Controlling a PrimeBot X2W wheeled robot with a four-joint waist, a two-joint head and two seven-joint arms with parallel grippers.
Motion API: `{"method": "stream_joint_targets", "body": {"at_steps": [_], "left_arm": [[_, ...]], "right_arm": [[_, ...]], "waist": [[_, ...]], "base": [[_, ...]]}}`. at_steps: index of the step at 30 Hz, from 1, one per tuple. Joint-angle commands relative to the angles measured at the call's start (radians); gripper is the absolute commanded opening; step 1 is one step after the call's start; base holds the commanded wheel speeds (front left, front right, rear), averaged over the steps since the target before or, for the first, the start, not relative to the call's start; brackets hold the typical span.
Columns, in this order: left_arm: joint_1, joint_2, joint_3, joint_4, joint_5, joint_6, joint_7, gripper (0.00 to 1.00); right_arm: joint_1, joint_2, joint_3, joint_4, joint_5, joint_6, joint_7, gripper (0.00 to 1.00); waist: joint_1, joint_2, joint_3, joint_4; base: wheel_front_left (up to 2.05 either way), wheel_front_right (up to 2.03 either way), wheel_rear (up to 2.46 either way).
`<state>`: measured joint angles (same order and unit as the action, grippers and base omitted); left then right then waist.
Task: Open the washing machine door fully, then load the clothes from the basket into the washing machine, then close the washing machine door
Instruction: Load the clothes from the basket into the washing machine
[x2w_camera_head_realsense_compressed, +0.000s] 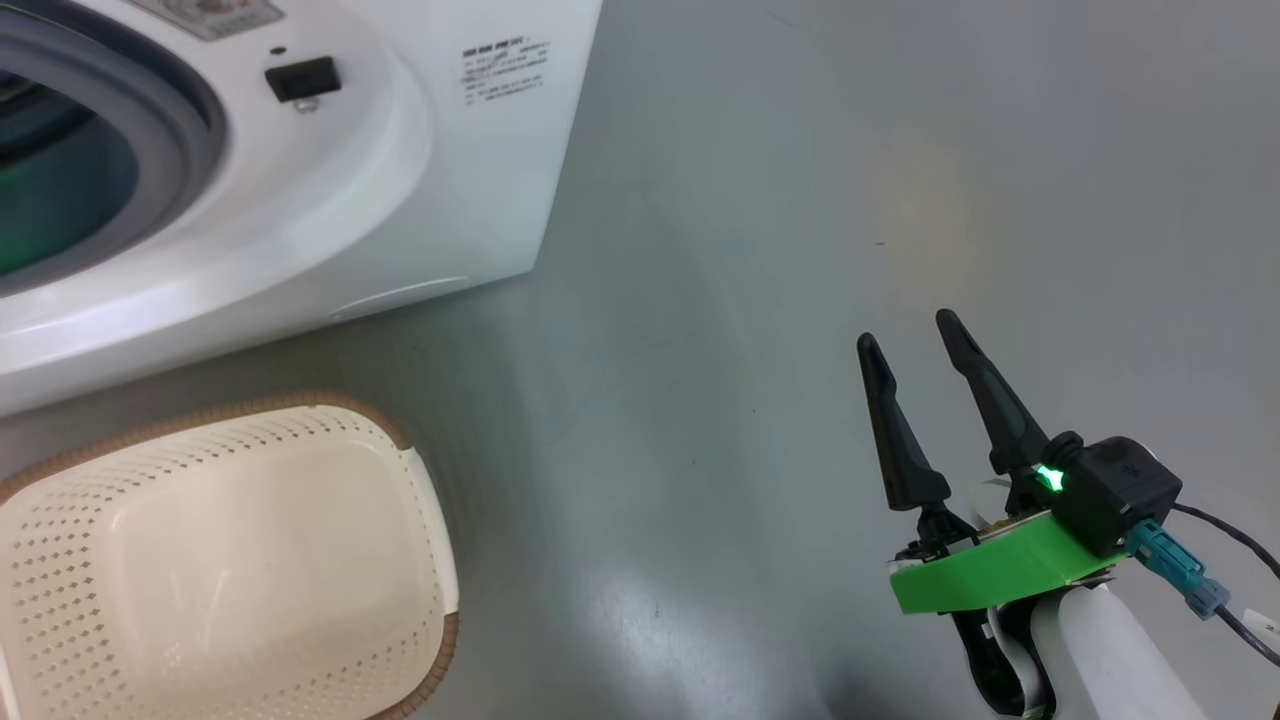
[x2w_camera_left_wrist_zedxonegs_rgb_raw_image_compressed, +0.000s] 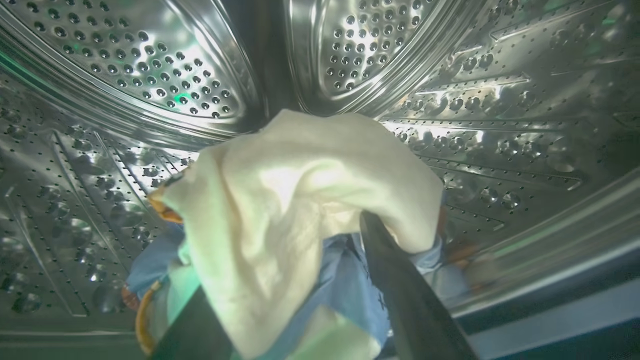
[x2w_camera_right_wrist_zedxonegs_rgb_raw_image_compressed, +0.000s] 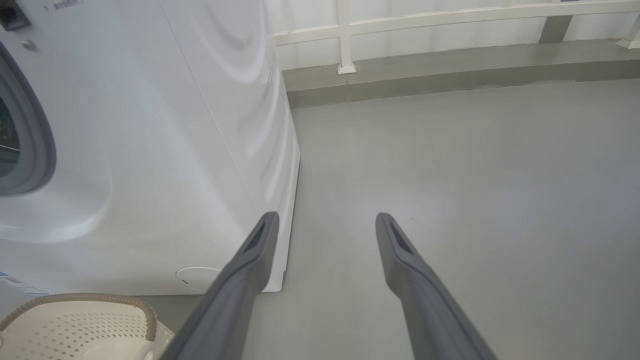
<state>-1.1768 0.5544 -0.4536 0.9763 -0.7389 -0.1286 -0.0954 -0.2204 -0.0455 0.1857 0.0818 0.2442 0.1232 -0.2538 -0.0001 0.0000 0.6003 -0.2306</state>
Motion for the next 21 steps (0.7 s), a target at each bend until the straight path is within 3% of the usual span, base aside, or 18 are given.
{"method": "stream_joint_targets", "body": {"at_steps": [1, 21], "left_arm": [[-0.014, 0.048, 0.005, 0.0, -0.022, -0.002, 0.003, 1.0], [0.16, 0.04, -0.131, 0.01, -0.18, -0.002, -0.158, 1.0]], "right_arm": [[0.007, -0.005, 0.019, -0.014, -0.004, 0.008, -0.008, 1.0], [-0.004, -0.005, 0.032, 0.052, 0.009, 0.008, -0.008, 1.0]], "waist": [[0.0001, 0.0, -0.006, 0.0], [0.0001, 0.0, -0.173, 0.024]], "base": [[0.0, 0.0, 0.0], [0.0, 0.0, 0.0]]}}
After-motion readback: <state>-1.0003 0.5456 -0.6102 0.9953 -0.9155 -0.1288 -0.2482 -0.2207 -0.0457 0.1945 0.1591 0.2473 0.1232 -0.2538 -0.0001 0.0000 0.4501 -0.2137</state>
